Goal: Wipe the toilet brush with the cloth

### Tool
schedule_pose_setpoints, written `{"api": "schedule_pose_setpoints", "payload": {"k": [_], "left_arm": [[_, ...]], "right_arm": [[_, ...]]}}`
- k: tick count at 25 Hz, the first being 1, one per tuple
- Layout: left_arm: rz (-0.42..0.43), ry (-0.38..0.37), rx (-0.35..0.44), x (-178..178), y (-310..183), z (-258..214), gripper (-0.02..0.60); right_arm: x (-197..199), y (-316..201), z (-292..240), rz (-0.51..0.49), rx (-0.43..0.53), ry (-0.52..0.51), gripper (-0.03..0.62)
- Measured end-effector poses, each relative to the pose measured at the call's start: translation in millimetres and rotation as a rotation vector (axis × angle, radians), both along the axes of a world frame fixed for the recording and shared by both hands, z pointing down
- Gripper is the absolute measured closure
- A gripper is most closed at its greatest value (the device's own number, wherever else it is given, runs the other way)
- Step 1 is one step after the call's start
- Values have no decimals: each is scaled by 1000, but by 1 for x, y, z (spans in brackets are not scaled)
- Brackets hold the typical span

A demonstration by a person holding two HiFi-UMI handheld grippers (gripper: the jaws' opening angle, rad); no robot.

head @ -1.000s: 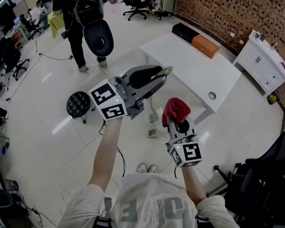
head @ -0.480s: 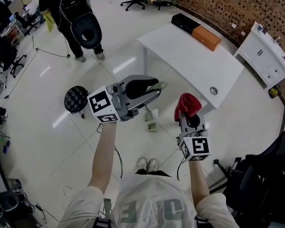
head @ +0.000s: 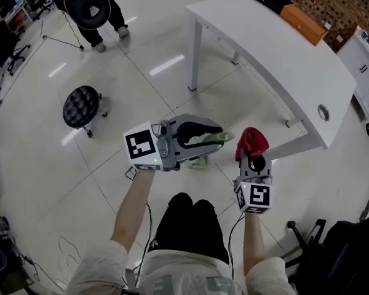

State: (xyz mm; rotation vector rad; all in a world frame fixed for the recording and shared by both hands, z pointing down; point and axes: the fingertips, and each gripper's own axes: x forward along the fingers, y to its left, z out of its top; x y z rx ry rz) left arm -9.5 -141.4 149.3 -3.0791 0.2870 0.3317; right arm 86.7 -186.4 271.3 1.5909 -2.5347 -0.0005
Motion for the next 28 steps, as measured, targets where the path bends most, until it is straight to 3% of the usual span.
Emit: {"api": "schedule_pose_setpoints", "payload": {"k": [4,8,13,16,28], "left_arm": [[5,30,-23,-3,-25,172,465],[19,18,-13,1,-32,280,466],[15,-19,-37,12,-43,331,466],[6,-57,-63,19,-51,352,466],[-48,-74,-133,18,-64,399,465]], "right_arm": [[9,-23,172,25,-11,-36,562],[19,-21,282,44,0,-16,562],[36,-10,328,61,-40,-64,562],[44,-3,327,57,-38,-71,562],[51,3,354,59,-81,-87,562]]}}
